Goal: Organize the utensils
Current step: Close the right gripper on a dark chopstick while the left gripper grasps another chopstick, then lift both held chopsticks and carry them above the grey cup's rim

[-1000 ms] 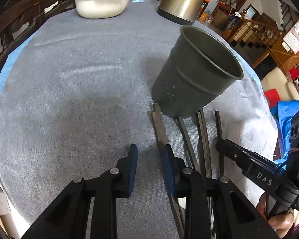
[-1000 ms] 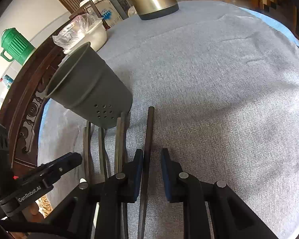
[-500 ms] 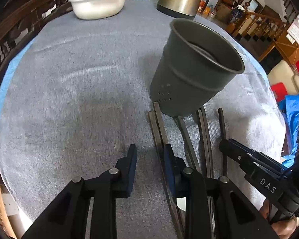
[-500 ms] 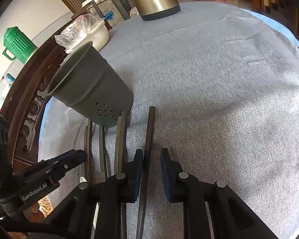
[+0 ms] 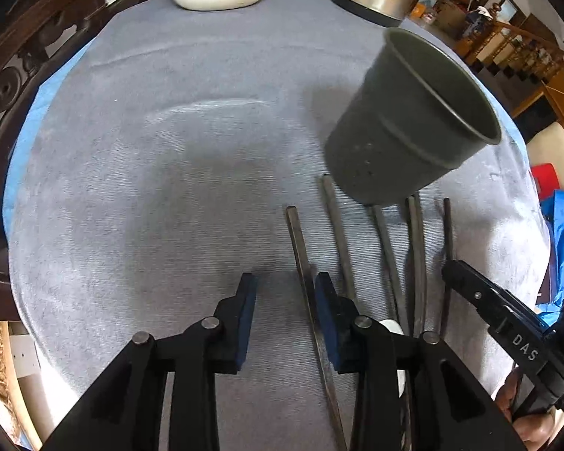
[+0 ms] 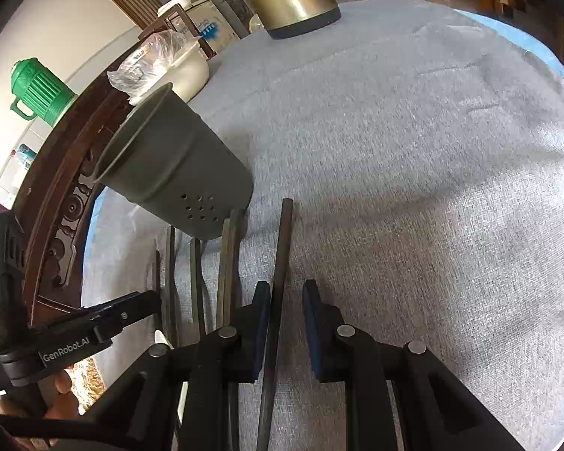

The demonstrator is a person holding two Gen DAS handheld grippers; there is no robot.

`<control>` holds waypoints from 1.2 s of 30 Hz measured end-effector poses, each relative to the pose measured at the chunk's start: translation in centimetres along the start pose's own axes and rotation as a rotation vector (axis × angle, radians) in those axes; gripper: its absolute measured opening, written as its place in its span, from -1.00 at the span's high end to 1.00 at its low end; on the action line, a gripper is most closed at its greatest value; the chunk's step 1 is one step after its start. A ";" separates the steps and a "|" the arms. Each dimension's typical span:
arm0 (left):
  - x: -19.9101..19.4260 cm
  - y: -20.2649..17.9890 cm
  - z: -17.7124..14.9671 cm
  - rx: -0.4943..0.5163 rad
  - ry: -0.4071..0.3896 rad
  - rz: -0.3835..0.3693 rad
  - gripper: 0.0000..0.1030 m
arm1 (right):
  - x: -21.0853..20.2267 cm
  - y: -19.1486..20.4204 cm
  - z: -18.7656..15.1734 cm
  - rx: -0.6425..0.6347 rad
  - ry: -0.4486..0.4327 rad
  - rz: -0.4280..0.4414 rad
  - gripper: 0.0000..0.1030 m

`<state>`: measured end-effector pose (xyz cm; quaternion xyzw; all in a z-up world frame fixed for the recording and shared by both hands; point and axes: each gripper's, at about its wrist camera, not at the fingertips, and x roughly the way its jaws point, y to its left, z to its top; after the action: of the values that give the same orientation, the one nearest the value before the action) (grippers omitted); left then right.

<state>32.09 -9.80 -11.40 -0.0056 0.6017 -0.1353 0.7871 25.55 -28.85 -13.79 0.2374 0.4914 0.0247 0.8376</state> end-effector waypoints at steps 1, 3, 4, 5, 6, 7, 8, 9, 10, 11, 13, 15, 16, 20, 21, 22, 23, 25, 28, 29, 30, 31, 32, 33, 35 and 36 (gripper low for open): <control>0.0 0.0 0.2 0.000 0.000 0.007 0.32 | 0.0 0.0 0.0 -0.001 0.009 -0.003 0.62; 0.0 -0.2 0.5 0.011 -0.002 0.024 0.32 | -0.1 0.0 0.2 0.000 0.032 -0.013 0.62; 0.1 -0.4 0.8 0.016 -0.002 0.027 0.32 | -0.1 0.0 0.4 0.004 0.041 -0.019 0.62; 0.3 -0.7 1.1 0.020 0.003 0.031 0.32 | 0.0 0.0 0.7 0.009 0.056 -0.025 0.62; 0.3 -1.1 1.3 0.023 0.006 0.040 0.32 | 0.1 0.0 1.0 0.012 0.073 -0.029 0.59; 0.4 -1.3 1.5 0.023 0.011 0.040 0.32 | 0.2 0.1 1.3 0.016 0.088 -0.029 0.56; 0.6 -1.6 1.6 0.022 0.015 0.036 0.33 | 0.4 0.1 1.6 0.027 0.099 -0.030 0.56; 0.8 -1.7 1.9 0.015 0.021 0.027 0.34 | 0.5 0.1 2.0 0.037 0.101 -0.029 0.56; 0.8 -1.7 2.1 0.014 0.010 0.028 0.47 | 0.7 0.1 2.3 0.041 0.098 -0.026 0.56; 0.8 -1.6 2.2 0.015 0.009 0.033 0.62 | 0.9 0.1 2.6 0.040 0.094 -0.023 0.56; 1.0 -0.4 2.4 0.010 0.000 0.005 0.83 | 1.0 0.2 2.8 0.032 0.097 -0.027 0.66; 1.0 0.2 2.4 -0.010 -0.003 -0.042 0.87 | 0.9 0.4 2.7 0.009 0.097 -0.051 0.84; 0.8 0.4 2.3 -0.013 -0.013 -0.049 0.90 | 0.7 0.5 2.6 0.000 0.092 -0.058 0.84; -2.0 0.7 1.8 0.002 -0.095 -0.102 0.90 | -1.4 0.5 1.7 -0.007 0.029 -0.020 0.84; -2.5 0.8 1.4 0.009 -0.120 -0.108 0.90 | -2.3 0.3 1.5 -0.018 0.006 -0.014 0.84; -3.5 0.6 1.4 0.020 -0.148 -0.110 0.90 | -3.2 0.4 1.3 -0.031 -0.018 -0.012 0.84; -4.7 0.5 1.5 0.029 -0.182 -0.116 0.90 | -4.1 0.6 1.2 -0.044 -0.045 -0.008 0.84; -6.9 0.3 1.5 0.039 -0.242 -0.138 0.90 | -6.2 0.9 1.1 -0.063 -0.102 0.021 0.84; -10.6 -0.3 0.4 0.063 -0.353 -0.154 0.90 | -9.3 1.8 1.2 -0.087 -0.197 0.046 0.84; -11.8 -0.6 0.3 0.071 -0.388 -0.156 0.90 | -10.5 2.3 1.4 -0.094 -0.235 0.058 0.84; -13.1 -0.8 0.6 0.078 -0.419 -0.159 0.90 | -11.7 2.8 1.6 -0.104 -0.275 0.066 0.84; -14.5 -1.0 0.6 0.087 -0.457 -0.162 0.90 | -12.6 3.4 1.8 -0.112 -0.311 0.069 0.84; -15.5 -0.6 0.8 0.091 -0.479 -0.162 0.90 | -13.8 4.1 2.1 -0.123 -0.356 0.068 0.84; -16.9 -0.5 1.1 0.092 -0.502 -0.161 0.90 | -14.6 4.5 2.2 -0.133 -0.385 0.067 0.84; -18.0 -0.3 1.2 0.086 -0.530 -0.176 0.90 | -15.4 5.6 2.6 -0.162 -0.388 0.038 0.84; -18.2 -0.4 0.9 0.083 -0.543 -0.186 0.90 | -15.0 5.7 2.9 -0.159 -0.359 0.019 0.84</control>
<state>28.51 -6.32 6.10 -0.0645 0.3600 -0.2250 0.9031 21.35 -29.07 1.98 0.1760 0.3285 0.0287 0.9275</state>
